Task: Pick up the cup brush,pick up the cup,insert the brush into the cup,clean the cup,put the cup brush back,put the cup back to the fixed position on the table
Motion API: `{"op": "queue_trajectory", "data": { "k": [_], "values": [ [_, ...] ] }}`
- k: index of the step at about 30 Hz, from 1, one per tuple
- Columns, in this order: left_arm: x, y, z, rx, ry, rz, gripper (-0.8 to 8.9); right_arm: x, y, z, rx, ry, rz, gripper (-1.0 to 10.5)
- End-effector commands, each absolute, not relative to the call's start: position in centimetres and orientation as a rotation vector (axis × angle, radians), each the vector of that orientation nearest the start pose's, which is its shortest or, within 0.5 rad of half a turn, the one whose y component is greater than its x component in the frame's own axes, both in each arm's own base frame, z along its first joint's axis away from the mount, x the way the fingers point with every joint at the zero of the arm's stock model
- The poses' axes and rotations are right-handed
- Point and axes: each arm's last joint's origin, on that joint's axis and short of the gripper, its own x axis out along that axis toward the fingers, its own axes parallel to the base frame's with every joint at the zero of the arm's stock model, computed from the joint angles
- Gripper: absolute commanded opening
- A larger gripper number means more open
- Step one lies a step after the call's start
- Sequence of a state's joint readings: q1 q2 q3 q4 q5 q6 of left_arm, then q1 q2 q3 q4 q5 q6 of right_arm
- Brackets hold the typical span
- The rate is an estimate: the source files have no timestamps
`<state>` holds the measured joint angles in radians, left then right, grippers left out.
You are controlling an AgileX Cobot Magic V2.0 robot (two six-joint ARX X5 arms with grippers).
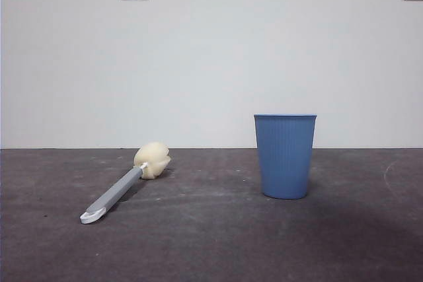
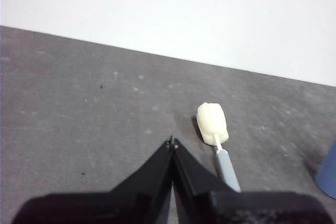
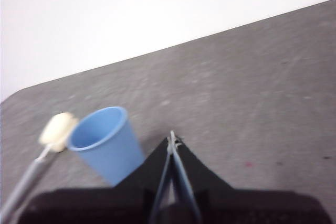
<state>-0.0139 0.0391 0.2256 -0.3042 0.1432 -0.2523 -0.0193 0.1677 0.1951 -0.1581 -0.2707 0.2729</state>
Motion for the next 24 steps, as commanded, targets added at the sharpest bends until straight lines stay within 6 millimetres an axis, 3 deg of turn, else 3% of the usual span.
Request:
{"op": "queue_trajectory", "data": {
  "k": [1, 13, 19, 24],
  "values": [
    [7.9, -0.6, 22.1, -0.273, 0.151, -0.177, -0.06, 10.1, 0.8, 21.9, 0.302, 0.197, 0.301, -0.1],
    [8.3, -1.3, 28.4, -0.208, 0.446, -0.391, -0.06, 12.4, 1.6, 28.6, 0.207, 0.548, 0.618, -0.1],
    [9.0, -1.5, 31.5, -0.163, 0.562, -0.497, -0.06, 12.7, 1.9, 32.0, 0.171, 0.676, 0.659, -0.1],
    [9.0, -1.5, 32.7, -0.111, 0.646, -0.519, -0.06, 12.3, 2.1, 34.0, 0.133, 0.736, 0.697, -0.1]
  ]
}}
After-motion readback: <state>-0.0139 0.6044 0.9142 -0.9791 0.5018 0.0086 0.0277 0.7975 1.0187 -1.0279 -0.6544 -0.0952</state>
